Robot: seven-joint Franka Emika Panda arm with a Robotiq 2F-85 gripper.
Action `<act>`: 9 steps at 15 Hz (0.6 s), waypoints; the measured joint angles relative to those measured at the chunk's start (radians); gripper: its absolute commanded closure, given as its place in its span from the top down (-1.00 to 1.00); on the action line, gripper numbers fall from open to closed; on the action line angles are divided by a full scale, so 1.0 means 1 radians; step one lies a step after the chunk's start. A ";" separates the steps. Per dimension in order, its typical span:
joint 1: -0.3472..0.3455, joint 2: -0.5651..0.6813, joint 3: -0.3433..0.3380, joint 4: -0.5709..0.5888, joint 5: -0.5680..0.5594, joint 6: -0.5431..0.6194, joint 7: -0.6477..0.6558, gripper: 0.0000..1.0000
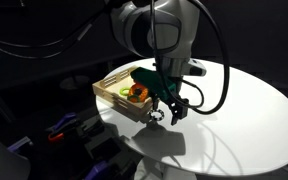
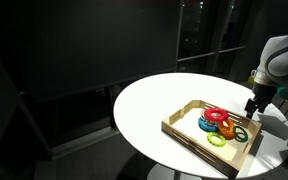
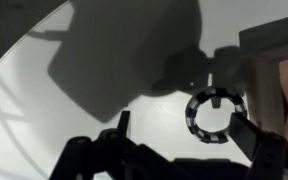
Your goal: Put the ring onto the tray
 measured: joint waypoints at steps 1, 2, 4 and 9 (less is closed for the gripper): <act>0.000 0.012 0.001 0.005 0.000 0.005 0.000 0.76; 0.000 0.025 0.002 0.011 0.000 0.009 0.000 0.73; 0.000 0.043 0.003 0.021 0.000 0.013 0.000 0.39; 0.000 0.061 0.007 0.036 0.000 0.014 0.000 0.40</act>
